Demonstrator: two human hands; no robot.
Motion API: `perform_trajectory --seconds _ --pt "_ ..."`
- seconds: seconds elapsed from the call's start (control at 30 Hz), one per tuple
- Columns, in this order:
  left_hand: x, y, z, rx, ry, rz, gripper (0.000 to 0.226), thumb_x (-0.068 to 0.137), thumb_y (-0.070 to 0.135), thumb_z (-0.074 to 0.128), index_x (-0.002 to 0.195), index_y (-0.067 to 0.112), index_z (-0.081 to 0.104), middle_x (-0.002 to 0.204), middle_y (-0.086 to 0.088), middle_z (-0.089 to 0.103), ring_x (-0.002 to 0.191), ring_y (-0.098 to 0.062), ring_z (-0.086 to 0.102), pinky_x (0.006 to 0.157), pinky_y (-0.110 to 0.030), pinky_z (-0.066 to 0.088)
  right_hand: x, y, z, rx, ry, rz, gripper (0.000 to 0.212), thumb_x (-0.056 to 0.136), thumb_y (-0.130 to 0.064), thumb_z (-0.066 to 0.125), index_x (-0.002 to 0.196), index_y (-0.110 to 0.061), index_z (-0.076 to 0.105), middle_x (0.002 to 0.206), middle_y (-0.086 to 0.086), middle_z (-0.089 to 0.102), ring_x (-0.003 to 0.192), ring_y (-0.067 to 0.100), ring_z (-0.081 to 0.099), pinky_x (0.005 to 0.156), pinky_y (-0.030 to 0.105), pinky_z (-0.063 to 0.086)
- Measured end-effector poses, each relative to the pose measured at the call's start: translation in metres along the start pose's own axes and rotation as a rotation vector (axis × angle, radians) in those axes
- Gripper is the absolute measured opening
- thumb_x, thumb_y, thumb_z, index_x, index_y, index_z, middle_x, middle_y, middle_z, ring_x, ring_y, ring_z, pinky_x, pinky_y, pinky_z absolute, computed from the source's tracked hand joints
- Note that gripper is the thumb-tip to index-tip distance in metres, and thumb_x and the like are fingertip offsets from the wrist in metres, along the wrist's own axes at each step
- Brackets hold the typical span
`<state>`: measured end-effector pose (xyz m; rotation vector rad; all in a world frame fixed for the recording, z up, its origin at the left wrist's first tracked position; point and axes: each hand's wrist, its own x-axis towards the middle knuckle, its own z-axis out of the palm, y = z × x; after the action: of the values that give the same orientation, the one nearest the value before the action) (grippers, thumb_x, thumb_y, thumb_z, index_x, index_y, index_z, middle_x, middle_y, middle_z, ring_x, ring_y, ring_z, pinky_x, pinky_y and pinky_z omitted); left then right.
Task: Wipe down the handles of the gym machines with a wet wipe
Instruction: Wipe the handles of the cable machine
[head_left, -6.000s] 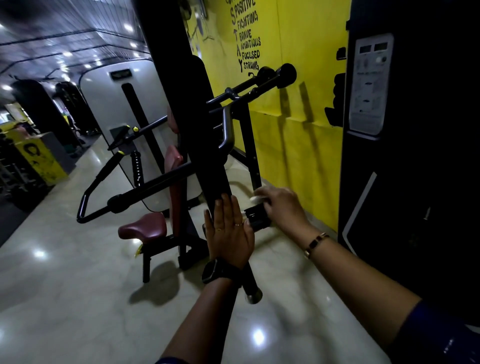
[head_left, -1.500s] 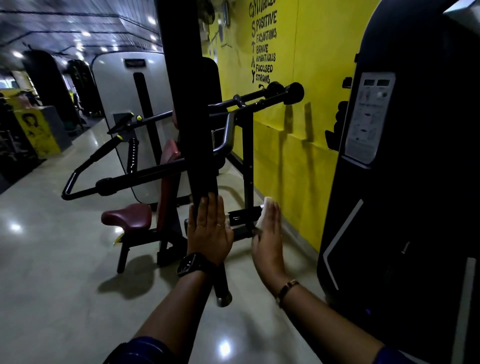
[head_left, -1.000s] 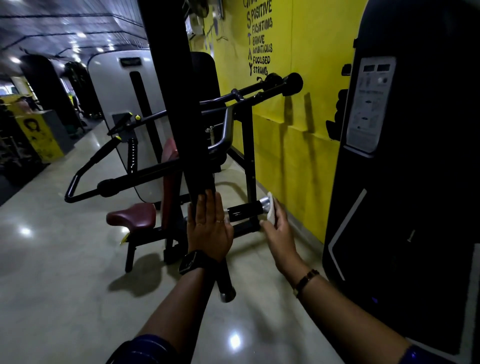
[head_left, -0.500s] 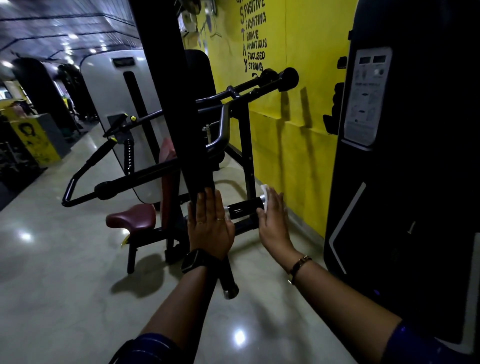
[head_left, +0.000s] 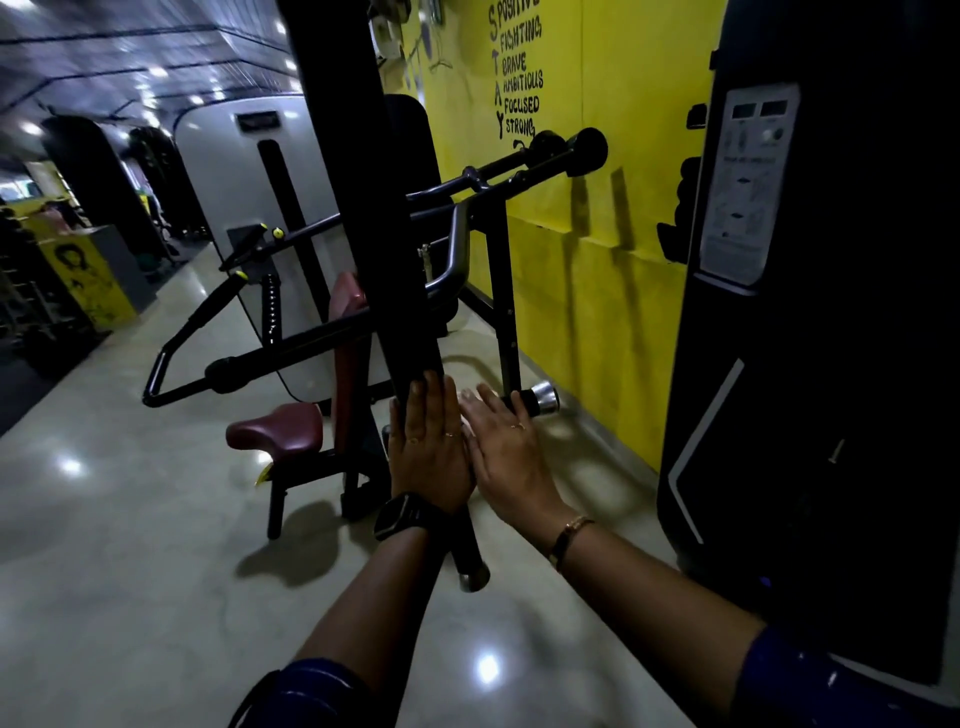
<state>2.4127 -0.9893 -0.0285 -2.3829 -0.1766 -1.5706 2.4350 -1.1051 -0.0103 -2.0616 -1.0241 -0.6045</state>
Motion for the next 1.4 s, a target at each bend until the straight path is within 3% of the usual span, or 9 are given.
perform_trajectory --seconds 0.23,0.37,0.5,0.57,0.67,0.8,0.97,1.13,1.4 --pt "-0.009 -0.026 -0.023 -0.146 -0.101 0.106 0.067 0.101 0.039 0.026 0.155 0.011 -0.002 0.163 -0.008 -0.007 0.151 -0.019 -0.003 0.121 -0.036 0.009 -0.055 0.02 0.005 0.173 0.032 -0.029 0.041 0.102 -0.026 0.03 0.137 -0.019 0.051 0.145 -0.003 0.048 0.143 0.011 0.027 0.114 0.032 0.021" --pt "-0.014 -0.039 -0.04 -0.349 -0.168 -0.126 0.08 0.095 0.039 0.036 0.155 0.016 -0.011 0.163 -0.002 -0.014 0.151 -0.016 -0.005 0.121 -0.037 0.017 -0.079 -0.009 0.016 0.686 0.187 0.511 0.025 0.098 -0.033 0.038 0.106 -0.032 0.062 0.106 -0.004 0.067 0.106 0.012 0.06 0.09 0.034 0.05" --pt "-0.002 -0.058 -0.049 -0.412 -0.554 -0.191 0.083 0.087 0.049 0.03 0.153 0.015 -0.008 0.16 0.002 -0.014 0.148 -0.007 -0.012 0.122 -0.044 0.013 -0.066 -0.025 0.013 1.354 0.107 1.09 0.018 0.101 -0.014 0.046 0.111 -0.006 0.059 0.101 0.016 0.064 0.09 0.026 0.065 0.075 0.047 0.059" --pt "0.004 -0.061 -0.053 -0.384 -0.665 -0.15 0.088 0.085 0.062 0.023 0.151 0.015 -0.01 0.158 0.002 -0.014 0.146 -0.009 -0.014 0.123 -0.034 0.001 -0.063 -0.03 0.006 1.351 0.075 0.962 0.02 0.097 -0.01 0.053 0.116 -0.004 0.059 0.107 0.016 0.067 0.095 0.028 0.067 0.076 0.04 0.059" --pt "0.005 -0.058 -0.06 -0.289 -0.719 -0.118 0.102 0.077 0.076 0.021 0.15 0.015 -0.017 0.155 0.004 -0.023 0.144 -0.008 -0.02 0.118 -0.025 -0.012 -0.061 -0.024 0.002 0.691 0.154 0.388 0.028 0.093 -0.012 0.053 0.118 -0.018 0.065 0.116 0.005 0.069 0.112 0.018 0.063 0.094 0.03 0.051" --pt "0.006 -0.054 -0.067 -0.232 -0.783 -0.133 0.099 0.071 0.073 0.011 0.146 0.019 -0.024 0.153 0.008 -0.028 0.14 -0.007 -0.027 0.113 -0.023 -0.022 -0.045 -0.011 0.0 0.097 0.137 -0.337 0.039 0.096 -0.011 0.042 0.131 -0.003 0.058 0.138 0.013 0.053 0.135 0.023 0.043 0.114 0.031 0.032" --pt "0.011 -0.06 -0.073 -0.257 -0.833 -0.099 0.087 0.069 0.054 0.003 0.146 0.025 -0.023 0.152 0.011 -0.025 0.143 -0.007 -0.024 0.103 -0.016 -0.032 -0.062 0.026 0.03 -0.106 -0.099 -0.49 0.053 0.092 0.006 0.039 0.143 -0.007 0.043 0.152 0.01 0.036 0.143 0.027 0.029 0.114 0.045 0.032" --pt "0.01 -0.056 -0.073 -0.231 -0.838 -0.109 0.088 0.078 0.07 0.0 0.151 0.024 -0.019 0.153 0.01 -0.027 0.141 -0.006 -0.026 0.116 -0.028 -0.019 -0.102 0.038 0.046 -0.161 -0.195 -0.661 0.044 0.096 0.003 0.033 0.137 -0.004 0.05 0.145 0.008 0.047 0.143 0.023 0.029 0.111 0.042 0.036" --pt "0.016 -0.044 -0.08 -0.069 -0.924 -0.196 0.093 0.081 0.081 -0.001 0.14 0.019 -0.037 0.151 0.002 -0.035 0.144 -0.012 -0.025 0.12 -0.04 -0.012 -0.05 0.008 0.022 -0.187 -0.071 -0.861 0.03 0.093 -0.002 0.05 0.12 -0.002 0.062 0.13 0.016 0.058 0.132 0.033 0.045 0.114 0.044 0.032"
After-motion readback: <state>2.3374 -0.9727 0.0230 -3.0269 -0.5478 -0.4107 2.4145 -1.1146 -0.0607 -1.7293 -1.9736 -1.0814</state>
